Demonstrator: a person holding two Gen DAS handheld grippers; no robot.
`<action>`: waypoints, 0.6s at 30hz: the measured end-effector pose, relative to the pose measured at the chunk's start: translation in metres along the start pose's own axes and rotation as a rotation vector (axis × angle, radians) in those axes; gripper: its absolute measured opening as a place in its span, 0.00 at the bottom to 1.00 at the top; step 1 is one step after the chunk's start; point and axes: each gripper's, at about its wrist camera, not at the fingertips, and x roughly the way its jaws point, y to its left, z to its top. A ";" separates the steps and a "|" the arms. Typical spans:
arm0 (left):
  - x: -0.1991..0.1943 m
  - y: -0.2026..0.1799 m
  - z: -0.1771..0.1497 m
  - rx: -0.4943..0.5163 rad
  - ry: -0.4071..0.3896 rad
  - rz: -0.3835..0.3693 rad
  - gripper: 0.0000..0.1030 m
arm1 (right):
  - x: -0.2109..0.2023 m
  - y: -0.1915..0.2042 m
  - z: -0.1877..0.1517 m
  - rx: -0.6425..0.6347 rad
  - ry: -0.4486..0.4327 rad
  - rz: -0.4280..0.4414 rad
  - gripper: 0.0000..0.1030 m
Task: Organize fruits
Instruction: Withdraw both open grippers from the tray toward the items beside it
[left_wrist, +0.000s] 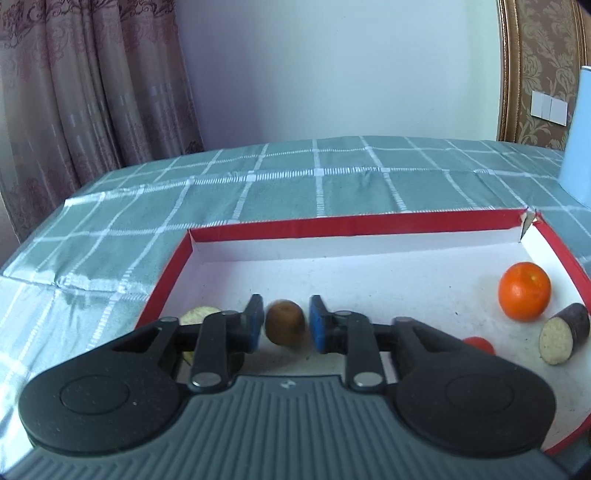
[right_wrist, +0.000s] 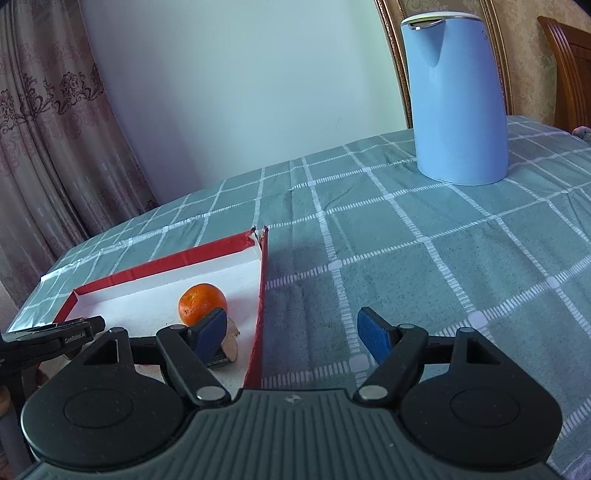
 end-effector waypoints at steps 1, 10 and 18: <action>-0.001 0.000 -0.001 -0.001 -0.009 0.005 0.35 | 0.000 0.000 0.000 -0.002 0.001 -0.001 0.75; -0.026 -0.001 -0.007 0.000 -0.103 0.023 0.78 | 0.001 0.002 -0.001 -0.023 -0.019 -0.004 0.75; -0.069 0.011 -0.033 -0.035 -0.168 0.029 0.85 | -0.002 -0.001 -0.002 -0.021 -0.044 -0.001 0.75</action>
